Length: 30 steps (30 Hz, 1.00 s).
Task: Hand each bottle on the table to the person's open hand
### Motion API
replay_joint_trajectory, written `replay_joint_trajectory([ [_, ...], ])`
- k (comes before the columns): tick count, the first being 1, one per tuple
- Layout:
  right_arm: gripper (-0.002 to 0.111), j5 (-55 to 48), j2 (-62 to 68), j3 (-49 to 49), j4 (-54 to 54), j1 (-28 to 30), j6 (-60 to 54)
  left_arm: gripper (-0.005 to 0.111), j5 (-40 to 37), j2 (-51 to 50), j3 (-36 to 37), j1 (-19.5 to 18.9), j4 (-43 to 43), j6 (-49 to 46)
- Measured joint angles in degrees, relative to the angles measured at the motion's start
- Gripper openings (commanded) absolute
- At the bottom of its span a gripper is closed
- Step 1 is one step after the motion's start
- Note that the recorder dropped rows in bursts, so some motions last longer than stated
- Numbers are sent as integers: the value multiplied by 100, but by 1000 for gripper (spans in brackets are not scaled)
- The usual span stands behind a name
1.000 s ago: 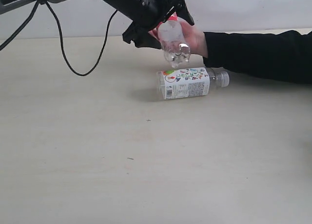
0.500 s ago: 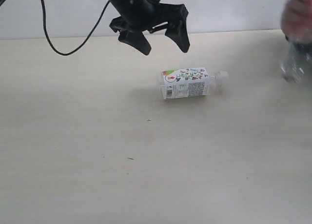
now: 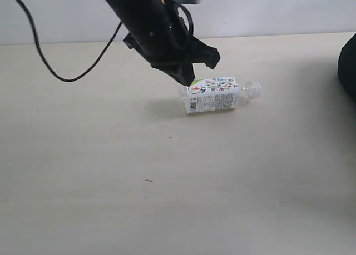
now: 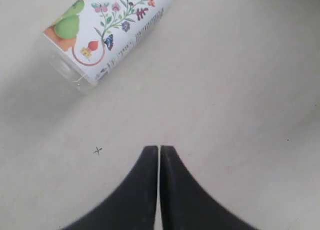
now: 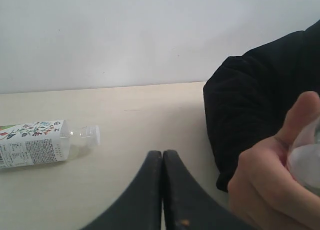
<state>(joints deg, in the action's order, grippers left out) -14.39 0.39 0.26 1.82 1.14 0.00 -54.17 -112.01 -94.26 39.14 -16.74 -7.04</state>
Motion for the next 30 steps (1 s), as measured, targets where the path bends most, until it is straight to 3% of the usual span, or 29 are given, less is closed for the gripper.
replay_joint_trajectory([
  [4, 0, 0, 0, 0, 0, 0, 0, 2, 1521, 983, 1396, 0, -22, 0],
  [11, 0, 0, 0, 0, 0, 0, 0, 2, 5212, 2982, 4716, 0, -236, 0],
  [15, 0, 0, 0, 0, 0, 0, 0, 2, 6764, 4119, 6400, 0, -276, 0],
  [21, 0, 0, 0, 0, 0, 0, 0, 2, 7572, 5559, 8164, 0, -412, 61],
  [30, 0, 0, 0, 0, 0, 0, 0, 2, 7225, 7004, 9131, 0, -878, 264],
])
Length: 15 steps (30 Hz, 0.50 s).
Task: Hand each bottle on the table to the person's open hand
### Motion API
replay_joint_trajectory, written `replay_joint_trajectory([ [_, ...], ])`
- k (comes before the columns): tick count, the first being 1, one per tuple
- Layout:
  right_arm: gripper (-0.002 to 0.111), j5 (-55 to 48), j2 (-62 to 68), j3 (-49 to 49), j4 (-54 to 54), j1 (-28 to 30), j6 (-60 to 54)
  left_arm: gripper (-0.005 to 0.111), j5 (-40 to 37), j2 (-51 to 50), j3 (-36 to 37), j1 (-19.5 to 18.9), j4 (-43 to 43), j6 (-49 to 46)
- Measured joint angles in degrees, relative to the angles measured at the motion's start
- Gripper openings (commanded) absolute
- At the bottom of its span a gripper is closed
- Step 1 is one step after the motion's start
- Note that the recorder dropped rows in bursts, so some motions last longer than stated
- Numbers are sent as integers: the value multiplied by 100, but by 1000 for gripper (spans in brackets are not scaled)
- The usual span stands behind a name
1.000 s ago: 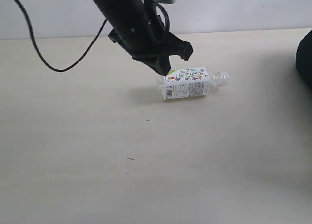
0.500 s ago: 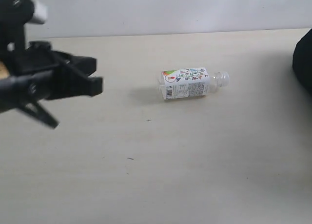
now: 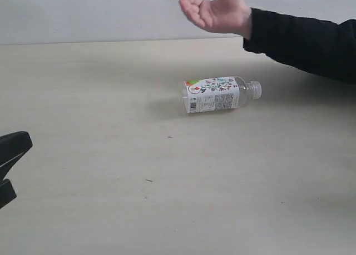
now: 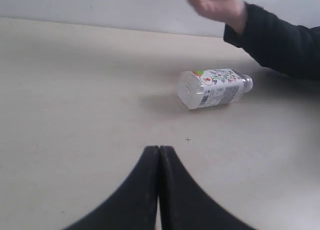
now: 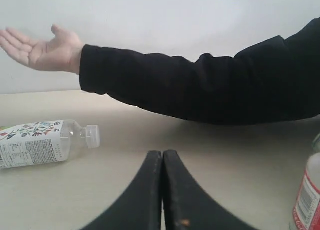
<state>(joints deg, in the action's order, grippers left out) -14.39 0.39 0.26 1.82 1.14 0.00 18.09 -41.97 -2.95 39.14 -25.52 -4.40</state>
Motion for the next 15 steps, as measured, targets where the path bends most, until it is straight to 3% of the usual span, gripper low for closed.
replay_joint_trajectory([
  [10, 0, 88, 0, 0, 0, 0, 0, 2, -39, 132, 95, 0, 0, 10],
  [15, 0, 1239, 0, 0, 260, 0, 269, 2, -49, 132, 95, 0, 0, 10],
])
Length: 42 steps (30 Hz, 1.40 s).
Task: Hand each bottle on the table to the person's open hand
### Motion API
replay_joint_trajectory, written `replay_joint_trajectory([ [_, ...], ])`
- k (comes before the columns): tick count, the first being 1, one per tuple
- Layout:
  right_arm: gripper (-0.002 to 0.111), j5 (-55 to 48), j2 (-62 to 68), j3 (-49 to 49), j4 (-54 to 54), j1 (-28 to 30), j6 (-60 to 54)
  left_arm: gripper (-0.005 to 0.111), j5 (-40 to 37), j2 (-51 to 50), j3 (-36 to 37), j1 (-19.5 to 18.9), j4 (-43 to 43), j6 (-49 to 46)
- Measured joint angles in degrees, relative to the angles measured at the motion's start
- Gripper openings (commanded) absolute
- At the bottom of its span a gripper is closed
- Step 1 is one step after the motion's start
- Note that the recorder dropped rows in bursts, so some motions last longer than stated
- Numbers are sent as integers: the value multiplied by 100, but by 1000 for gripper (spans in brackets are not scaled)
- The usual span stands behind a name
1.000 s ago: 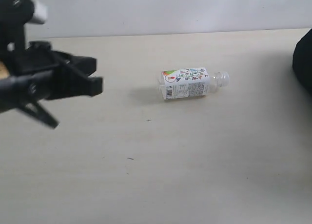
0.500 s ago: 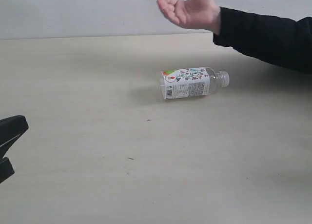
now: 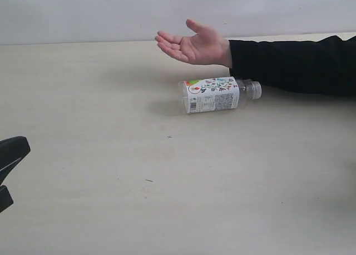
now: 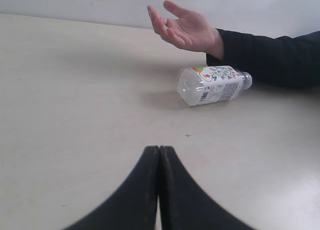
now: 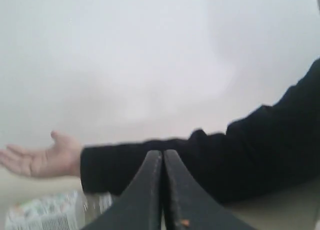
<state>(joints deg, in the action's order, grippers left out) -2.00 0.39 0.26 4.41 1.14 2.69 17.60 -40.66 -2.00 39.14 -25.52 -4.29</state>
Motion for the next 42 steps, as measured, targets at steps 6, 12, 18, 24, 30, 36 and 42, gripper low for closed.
replay_joint_trajectory([
  [6, 0, 1571, -8, 0, 341, 0, 217, 2, 0, 0, 0, 0, 0, 0],
  [12, 0, 3324, -12, 0, 447, 0, 607, 2, 0, 0, 0, 0, 0, 0],
  [18, 0, 4275, 388, 714, 469, 0, 961, 2, 0, 0, 0, 0, 0, 0],
  [24, 0, 4233, 2319, 2326, 335, 0, 705, 2, 0, 0, 0, 0, 0, 0],
  [30, 0, 3829, 4674, 4079, -1152, 0, 760, 2, 0, 0, 0, 0, 0, 0],
  [36, 0, 1410, 6525, 5783, -4447, 0, 2302, 2, 0, 0, 0, 0, 0, 0],
  [42, 0, -11, 7346, 6041, -6455, 0, 2806, 2, 0, 0, 0, 0, 0, 0],
])
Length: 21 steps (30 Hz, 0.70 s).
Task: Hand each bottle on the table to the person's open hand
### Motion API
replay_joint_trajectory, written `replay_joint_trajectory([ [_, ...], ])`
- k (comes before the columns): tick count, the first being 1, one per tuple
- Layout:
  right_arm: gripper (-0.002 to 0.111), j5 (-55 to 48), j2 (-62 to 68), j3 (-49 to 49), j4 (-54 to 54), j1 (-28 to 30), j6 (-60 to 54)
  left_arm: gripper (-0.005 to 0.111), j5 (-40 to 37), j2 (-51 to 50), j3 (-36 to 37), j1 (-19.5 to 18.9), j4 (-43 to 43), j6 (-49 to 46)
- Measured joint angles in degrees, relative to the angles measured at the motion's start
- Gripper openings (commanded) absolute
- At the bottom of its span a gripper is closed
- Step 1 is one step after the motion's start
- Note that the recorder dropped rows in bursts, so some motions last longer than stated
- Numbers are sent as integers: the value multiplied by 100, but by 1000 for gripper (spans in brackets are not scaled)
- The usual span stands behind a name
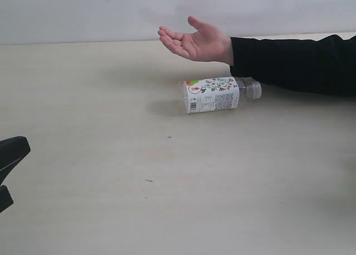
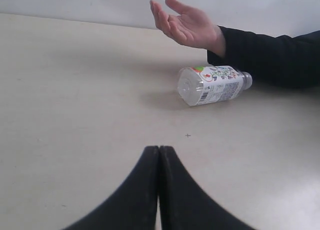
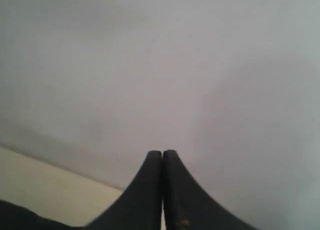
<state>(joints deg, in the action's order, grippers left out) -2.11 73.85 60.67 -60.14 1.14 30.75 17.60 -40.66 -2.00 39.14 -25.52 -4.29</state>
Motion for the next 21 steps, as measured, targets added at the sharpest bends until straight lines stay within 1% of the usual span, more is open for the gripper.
replay_joint_trajectory([
  [2, 0, -136, 127, 0, -147, 0, -286, 2, 0, 0, 0, 0, 0, 0],
  [5, 0, -462, 293, 12, -251, -12, -1075, 2, 0, 0, 0, 0, 0, 0],
  [8, 0, -1090, 457, 12, -247, -182, -2360, 2, 0, 0, 0, 0, 0, 0],
  [10, 0, -1466, 574, 12, -2, -416, -3426, 2, 0, 0, 0, 0, 0, 0],
  [12, 0, -1699, 671, 12, 601, -715, -4540, 2, 0, 0, 0, 0, 0, 0],
  [14, 0, -1818, 738, 22, 1410, -1015, -5592, 2, 0, 0, 0, 0, 0, 0],
  [15, 0, -1924, 794, 47, 2007, -1185, -6312, 2, 0, 0, 0, 0, 0, 0],
  [17, 0, -2193, 908, 150, 2812, -1471, -7189, 2, 0, 0, 0, 0, 0, 0],
  [18, 0, -2417, 1020, 282, 3387, -1638, -7735, 2, 0, 0, 0, 0, 0, 0],
  [21, 0, -3451, 1388, 784, 4491, -1904, -8566, 2, 0, 0, 0, 0, 0, 0],
])
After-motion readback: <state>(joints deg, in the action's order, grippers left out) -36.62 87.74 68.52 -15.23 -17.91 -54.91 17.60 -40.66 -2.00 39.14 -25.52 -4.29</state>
